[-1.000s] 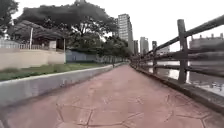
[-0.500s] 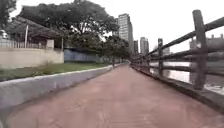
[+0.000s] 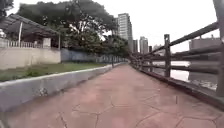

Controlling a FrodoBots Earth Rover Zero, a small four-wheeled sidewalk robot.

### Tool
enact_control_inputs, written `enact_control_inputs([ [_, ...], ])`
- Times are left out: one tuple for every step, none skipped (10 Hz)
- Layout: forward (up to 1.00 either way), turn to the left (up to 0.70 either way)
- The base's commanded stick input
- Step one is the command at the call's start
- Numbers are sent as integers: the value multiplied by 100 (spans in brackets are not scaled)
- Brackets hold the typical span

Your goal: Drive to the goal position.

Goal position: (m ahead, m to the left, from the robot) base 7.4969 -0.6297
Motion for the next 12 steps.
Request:
enact_control_inputs([
  [99, -22],
  [99, 0],
  [99, 0],
  [99, 0],
  [99, 0],
  [99, 0],
  [99, 0],
  [99, 0],
  [99, 0],
  [99, 0],
  [99, 0],
  [99, 0],
])
